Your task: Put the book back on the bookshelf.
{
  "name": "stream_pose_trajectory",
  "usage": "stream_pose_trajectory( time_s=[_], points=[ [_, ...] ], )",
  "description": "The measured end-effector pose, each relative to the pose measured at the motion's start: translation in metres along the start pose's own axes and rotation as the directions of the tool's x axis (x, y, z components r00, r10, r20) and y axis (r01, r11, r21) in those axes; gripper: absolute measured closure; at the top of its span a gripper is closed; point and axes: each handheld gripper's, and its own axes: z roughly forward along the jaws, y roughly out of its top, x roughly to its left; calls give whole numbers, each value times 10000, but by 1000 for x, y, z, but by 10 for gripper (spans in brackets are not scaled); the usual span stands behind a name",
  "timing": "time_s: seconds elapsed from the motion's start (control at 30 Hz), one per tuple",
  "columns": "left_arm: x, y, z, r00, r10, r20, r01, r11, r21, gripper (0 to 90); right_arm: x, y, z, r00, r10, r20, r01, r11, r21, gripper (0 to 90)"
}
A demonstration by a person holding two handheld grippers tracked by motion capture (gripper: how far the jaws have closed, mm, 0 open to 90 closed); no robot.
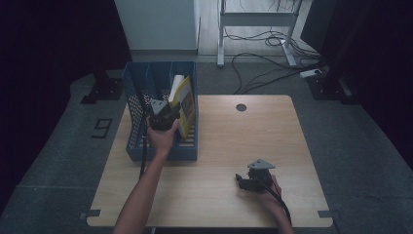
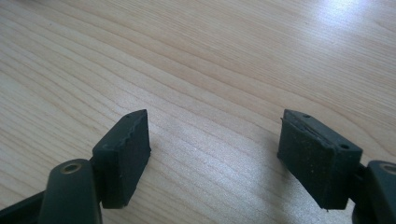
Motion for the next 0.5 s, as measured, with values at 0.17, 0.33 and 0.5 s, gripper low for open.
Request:
stream_pose_trajectory(
  time_s=[0.17, 0.33, 0.5],
  points=[
    [1, 2, -6, 9994, 88, 328, -91, 9999, 85, 469, 0, 0, 0, 10000, -10, -5, 10, 10000, 15, 243],
    [2, 2, -14, 9977, 104, 663, -111, 9999, 104, 431, 0, 0, 0, 10000, -21, 4, 21, 10000, -5, 243],
    [2, 0, -21, 9957, 141, 915, -152, 9998, 113, 417, 0, 0, 0, 10000, 1, -4, -1, 10000, 8, 243]
  ],
)
